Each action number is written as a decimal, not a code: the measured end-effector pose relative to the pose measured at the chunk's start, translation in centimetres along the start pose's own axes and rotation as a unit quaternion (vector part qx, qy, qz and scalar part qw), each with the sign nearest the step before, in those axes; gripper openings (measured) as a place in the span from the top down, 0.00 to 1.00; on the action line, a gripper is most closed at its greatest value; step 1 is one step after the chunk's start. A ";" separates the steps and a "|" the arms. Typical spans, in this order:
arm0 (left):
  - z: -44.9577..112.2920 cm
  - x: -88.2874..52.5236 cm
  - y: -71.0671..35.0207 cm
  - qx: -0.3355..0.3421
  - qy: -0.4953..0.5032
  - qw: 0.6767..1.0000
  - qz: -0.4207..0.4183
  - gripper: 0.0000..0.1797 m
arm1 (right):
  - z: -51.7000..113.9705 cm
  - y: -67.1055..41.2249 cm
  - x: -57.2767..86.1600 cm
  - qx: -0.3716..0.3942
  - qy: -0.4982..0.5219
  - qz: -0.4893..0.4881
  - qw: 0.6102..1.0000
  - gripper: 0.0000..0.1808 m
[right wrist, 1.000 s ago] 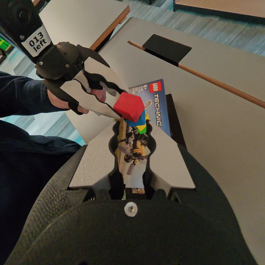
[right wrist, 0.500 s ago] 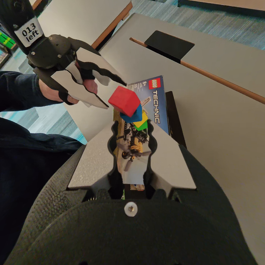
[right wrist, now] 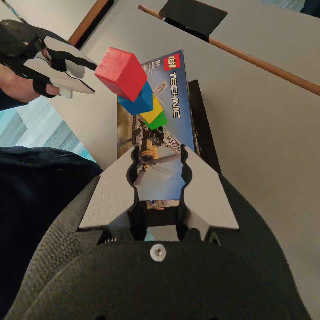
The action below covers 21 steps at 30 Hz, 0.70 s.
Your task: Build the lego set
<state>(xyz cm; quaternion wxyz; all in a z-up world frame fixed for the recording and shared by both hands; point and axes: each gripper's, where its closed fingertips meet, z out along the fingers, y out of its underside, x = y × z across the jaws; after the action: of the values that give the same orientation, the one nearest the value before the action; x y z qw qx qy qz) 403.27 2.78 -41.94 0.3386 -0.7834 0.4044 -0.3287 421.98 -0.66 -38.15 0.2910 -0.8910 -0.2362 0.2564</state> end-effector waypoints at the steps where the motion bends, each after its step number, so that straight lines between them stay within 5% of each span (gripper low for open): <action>1: -0.3 -0.1 0.8 -0.004 -0.005 1.000 -0.008 0.73 | 0.0 0.2 0.0 -0.004 0.002 -0.001 1.000 0.73; 21: -7.0 -5.6 4.4 0.051 -0.090 0.983 -0.150 0.72 | 3.6 0.7 1.6 -0.061 0.043 -0.039 0.996 0.76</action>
<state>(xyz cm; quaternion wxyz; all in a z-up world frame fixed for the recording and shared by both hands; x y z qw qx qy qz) 393.36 3.73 -42.87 0.3600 -0.8433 0.2329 -0.3239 421.21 1.17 -41.62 0.2556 -0.9076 -0.2729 0.1913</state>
